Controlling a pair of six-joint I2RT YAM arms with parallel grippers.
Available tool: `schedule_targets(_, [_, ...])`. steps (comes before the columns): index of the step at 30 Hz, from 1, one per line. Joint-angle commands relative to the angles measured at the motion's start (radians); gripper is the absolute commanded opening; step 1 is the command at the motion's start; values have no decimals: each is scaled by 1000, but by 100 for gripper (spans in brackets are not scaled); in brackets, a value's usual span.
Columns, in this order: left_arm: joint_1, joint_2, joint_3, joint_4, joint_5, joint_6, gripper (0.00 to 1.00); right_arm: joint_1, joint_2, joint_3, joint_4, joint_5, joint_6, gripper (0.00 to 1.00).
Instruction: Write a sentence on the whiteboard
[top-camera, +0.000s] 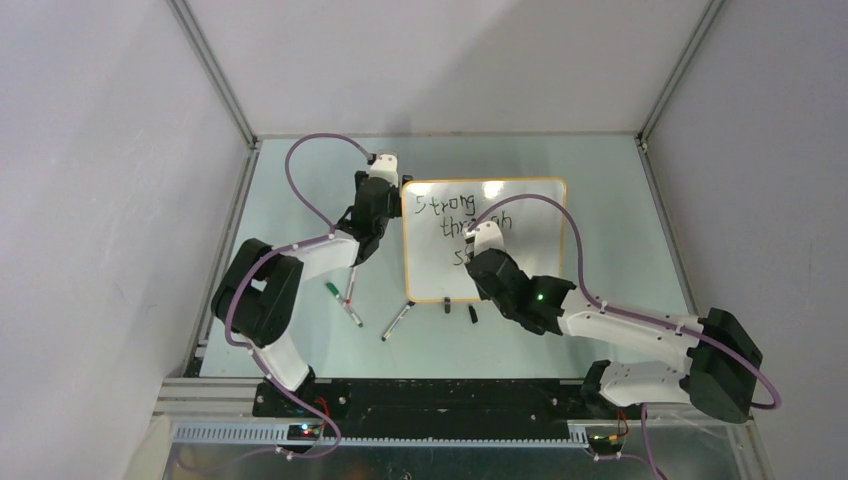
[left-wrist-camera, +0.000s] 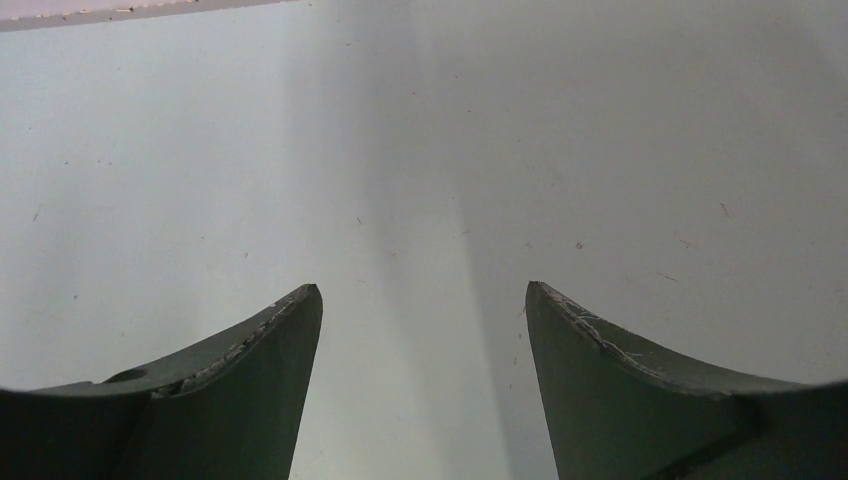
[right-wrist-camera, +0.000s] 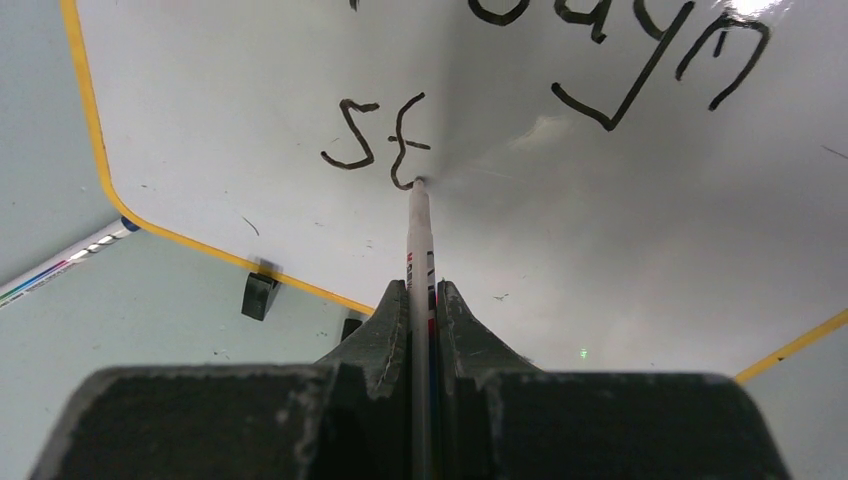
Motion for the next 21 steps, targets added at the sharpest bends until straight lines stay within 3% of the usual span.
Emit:
schedule_targets(1, [-2,-19,0,41,5,-2,81,-5,-57,28,19,37,-9,0])
schedule_targets(21, [-2,-21,-1,40,7,-2,81,-65,-73,10,34,-24,-5,0])
